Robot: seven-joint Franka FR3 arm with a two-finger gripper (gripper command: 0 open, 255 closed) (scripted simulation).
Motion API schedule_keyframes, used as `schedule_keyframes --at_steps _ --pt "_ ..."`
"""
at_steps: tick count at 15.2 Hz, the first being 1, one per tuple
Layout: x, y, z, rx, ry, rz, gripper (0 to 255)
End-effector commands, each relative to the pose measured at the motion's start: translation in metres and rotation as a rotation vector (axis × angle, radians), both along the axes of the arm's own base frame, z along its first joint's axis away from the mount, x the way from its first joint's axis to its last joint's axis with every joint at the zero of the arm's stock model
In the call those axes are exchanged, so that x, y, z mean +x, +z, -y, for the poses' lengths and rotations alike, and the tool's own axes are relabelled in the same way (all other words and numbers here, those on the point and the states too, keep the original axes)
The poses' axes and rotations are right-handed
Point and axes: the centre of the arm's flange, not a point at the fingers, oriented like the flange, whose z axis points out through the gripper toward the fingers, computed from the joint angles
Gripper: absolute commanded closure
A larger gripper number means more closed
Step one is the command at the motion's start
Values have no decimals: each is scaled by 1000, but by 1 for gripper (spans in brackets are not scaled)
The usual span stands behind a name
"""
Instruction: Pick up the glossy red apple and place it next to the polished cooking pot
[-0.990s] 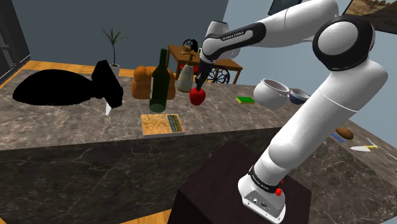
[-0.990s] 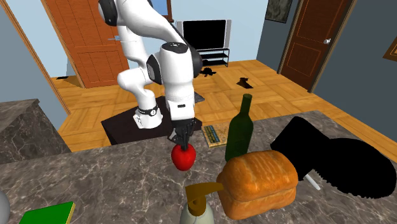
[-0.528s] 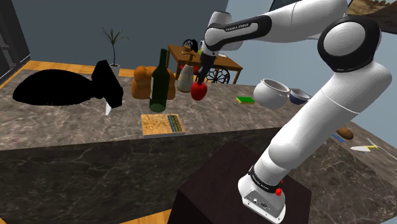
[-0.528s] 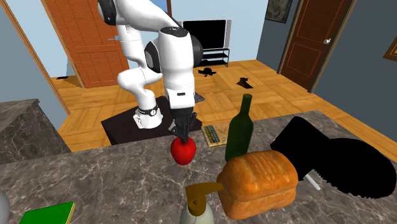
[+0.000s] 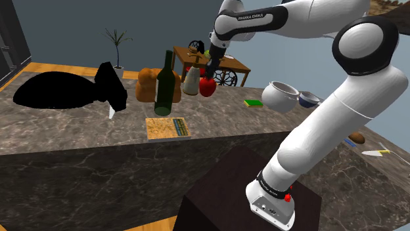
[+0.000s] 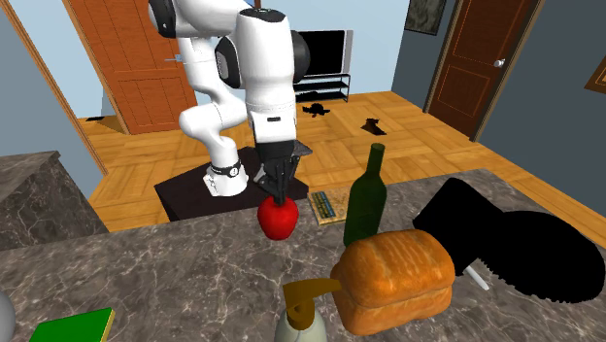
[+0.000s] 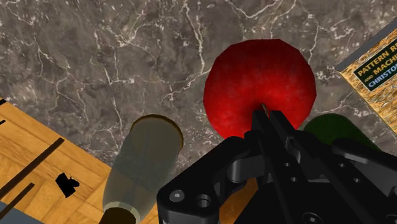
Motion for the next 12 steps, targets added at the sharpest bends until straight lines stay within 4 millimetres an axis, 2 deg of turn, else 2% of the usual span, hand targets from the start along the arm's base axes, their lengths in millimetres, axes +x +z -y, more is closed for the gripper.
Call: schedule_keyframes --at_steps 1,12 --pt "0 9 0 0 0 0 255" --pt "0 68 0 0 0 0 255"
